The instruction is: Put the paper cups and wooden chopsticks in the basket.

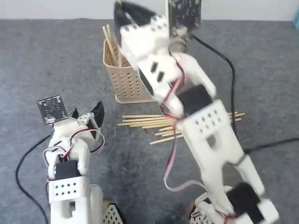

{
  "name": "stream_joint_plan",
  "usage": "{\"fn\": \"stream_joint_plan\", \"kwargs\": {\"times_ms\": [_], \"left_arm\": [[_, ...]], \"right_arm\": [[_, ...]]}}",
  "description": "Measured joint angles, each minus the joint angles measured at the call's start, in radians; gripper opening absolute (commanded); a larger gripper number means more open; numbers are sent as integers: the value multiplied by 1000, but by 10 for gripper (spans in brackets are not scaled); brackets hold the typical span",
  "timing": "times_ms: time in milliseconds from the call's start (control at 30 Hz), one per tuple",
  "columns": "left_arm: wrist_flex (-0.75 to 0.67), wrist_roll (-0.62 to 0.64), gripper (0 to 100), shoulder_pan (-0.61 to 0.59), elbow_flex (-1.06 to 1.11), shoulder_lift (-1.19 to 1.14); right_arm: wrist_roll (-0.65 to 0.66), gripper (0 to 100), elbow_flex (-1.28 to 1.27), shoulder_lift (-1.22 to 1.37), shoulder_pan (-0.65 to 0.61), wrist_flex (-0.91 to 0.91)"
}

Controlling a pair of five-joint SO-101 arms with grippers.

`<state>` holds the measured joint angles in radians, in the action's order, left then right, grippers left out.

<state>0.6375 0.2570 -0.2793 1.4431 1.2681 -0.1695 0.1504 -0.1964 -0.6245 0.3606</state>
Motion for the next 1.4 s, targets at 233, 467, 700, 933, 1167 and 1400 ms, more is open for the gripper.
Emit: {"fn": "stream_joint_plan", "kwargs": {"times_ms": [233, 467, 700, 933, 1167, 1400], "left_arm": [[-15, 0, 276, 0, 2, 0], [-15, 0, 276, 0, 2, 0], [-15, 0, 276, 0, 2, 0], [-15, -38, 276, 11, 17, 0], [8, -157, 276, 140, 31, -2], [120, -245, 276, 308, 31, -2]], "right_arm": [[-3, 9, 170, 270, 31, -48], [-6, 47, 189, 367, 95, -48], [-6, 210, 196, 370, 87, 72], [-61, 131, 198, 275, 75, 307], [-120, 91, 199, -14, 118, 726], [-120, 86, 218, -193, 281, 1252]]}}
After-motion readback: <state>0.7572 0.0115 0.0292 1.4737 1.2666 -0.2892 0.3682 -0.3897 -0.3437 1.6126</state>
